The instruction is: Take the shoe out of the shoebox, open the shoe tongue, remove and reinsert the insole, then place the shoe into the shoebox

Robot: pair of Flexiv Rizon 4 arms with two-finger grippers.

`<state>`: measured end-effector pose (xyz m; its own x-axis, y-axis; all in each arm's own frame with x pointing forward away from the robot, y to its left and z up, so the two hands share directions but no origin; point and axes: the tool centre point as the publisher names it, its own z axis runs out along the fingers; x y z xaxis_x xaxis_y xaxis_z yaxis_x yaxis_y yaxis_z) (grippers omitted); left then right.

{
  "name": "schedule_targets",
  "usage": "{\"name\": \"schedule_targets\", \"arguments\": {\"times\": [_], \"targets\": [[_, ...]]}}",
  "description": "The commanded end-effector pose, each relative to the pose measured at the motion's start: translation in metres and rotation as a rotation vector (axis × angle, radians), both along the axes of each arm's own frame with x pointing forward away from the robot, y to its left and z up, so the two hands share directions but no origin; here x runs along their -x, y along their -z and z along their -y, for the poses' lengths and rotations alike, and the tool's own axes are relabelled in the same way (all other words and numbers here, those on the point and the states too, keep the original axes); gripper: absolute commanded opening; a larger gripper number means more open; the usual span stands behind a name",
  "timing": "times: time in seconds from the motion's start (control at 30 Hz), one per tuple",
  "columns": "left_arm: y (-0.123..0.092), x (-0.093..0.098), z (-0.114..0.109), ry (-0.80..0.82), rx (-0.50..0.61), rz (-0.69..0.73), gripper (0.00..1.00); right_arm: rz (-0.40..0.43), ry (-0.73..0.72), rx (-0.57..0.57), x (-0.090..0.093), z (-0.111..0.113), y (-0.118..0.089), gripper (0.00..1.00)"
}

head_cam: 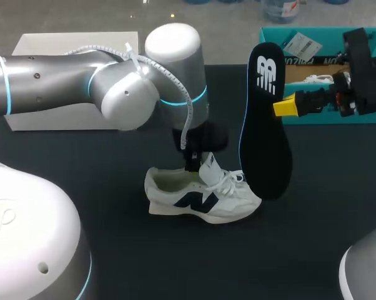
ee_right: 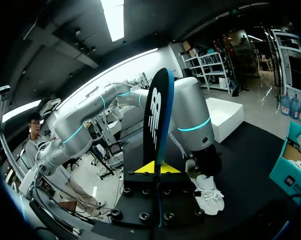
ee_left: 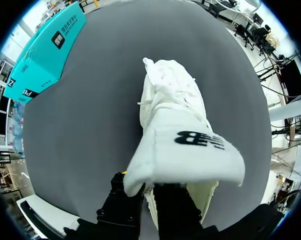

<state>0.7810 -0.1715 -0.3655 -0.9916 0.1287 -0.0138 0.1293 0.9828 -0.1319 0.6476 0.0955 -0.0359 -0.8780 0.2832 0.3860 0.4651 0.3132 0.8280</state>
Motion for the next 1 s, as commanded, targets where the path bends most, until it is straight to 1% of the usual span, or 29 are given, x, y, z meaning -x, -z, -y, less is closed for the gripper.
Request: {"name": "schedule_targets", "arguments": {"times": [0.03,0.07,0.77,0.8,0.9,1.0], "targets": [[0.001,0.011,-0.008,-0.003,0.021,-0.007,0.00,-0.003,-0.003,0.003,-0.003,-0.003,0.000,0.00],[0.000,0.013,-0.010,-0.008,0.025,-0.008,0.00,-0.003,-0.003,0.003,-0.003,-0.003,0.000,0.00],[0.000,0.013,-0.010,-0.008,0.025,-0.008,0.00,-0.003,-0.003,0.003,-0.003,-0.003,0.000,0.00],[-0.004,0.012,-0.011,0.022,0.040,-0.025,0.00,-0.003,-0.003,0.003,-0.003,-0.003,0.000,0.00],[-0.013,0.011,-0.011,0.080,0.008,-0.034,0.00,-0.003,-0.003,0.003,-0.003,-0.003,0.000,0.00],[-0.021,0.010,-0.012,0.183,-0.008,-0.077,0.00,-0.003,-0.003,0.003,-0.003,-0.003,0.000,0.00]]}}
